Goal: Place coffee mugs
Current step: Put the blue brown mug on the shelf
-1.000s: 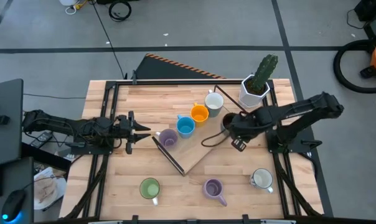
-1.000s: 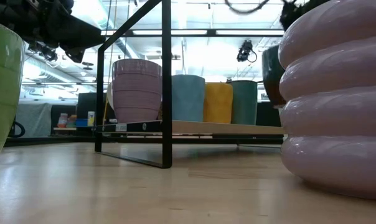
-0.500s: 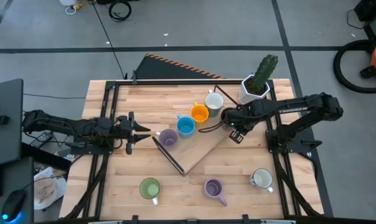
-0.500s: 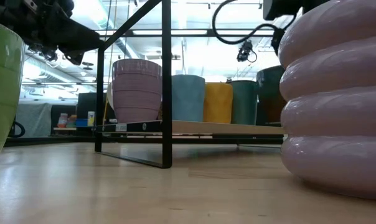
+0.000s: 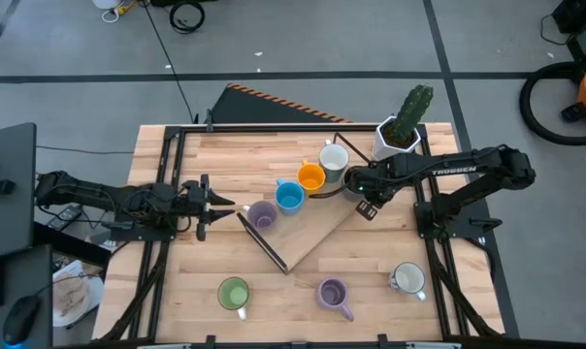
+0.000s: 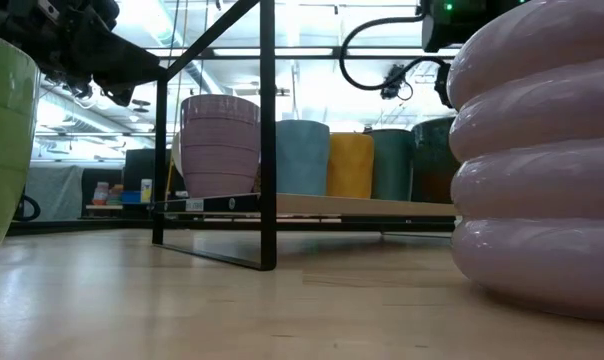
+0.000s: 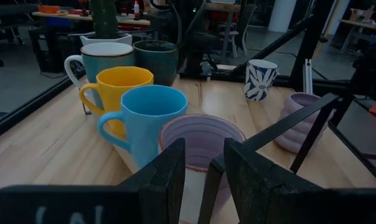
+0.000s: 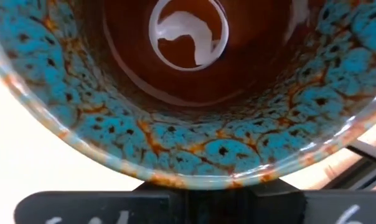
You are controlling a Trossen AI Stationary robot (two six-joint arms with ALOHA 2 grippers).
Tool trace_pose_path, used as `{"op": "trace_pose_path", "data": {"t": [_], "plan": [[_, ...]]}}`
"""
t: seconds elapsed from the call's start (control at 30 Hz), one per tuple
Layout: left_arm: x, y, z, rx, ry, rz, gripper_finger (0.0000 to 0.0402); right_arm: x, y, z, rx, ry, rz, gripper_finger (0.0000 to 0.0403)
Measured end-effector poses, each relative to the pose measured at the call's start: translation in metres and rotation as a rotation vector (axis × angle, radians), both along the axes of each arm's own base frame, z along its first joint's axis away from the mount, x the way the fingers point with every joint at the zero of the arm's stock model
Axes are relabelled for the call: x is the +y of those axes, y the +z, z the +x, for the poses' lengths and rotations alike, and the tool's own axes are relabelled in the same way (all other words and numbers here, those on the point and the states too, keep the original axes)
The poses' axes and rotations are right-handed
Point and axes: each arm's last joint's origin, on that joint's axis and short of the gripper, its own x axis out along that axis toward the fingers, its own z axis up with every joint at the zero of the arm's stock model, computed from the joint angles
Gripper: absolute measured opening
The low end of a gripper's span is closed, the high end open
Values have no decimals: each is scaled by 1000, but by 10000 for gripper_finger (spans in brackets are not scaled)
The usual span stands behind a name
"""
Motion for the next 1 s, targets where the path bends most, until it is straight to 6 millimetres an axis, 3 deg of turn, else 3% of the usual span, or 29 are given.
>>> {"op": "trace_pose_path", "data": {"t": [0.37, 0.73, 1.0], "plan": [[0, 0, 0, -4, 8, -62, 117, 0, 1, 2, -27, 22, -6, 120], [1, 7, 1, -67, 22, 5, 158, -1, 27, 12, -103, 75, -37, 208], [1, 9, 1, -92, 16, 66, 160, 0, 30, 11, -102, 61, -18, 224]]}}
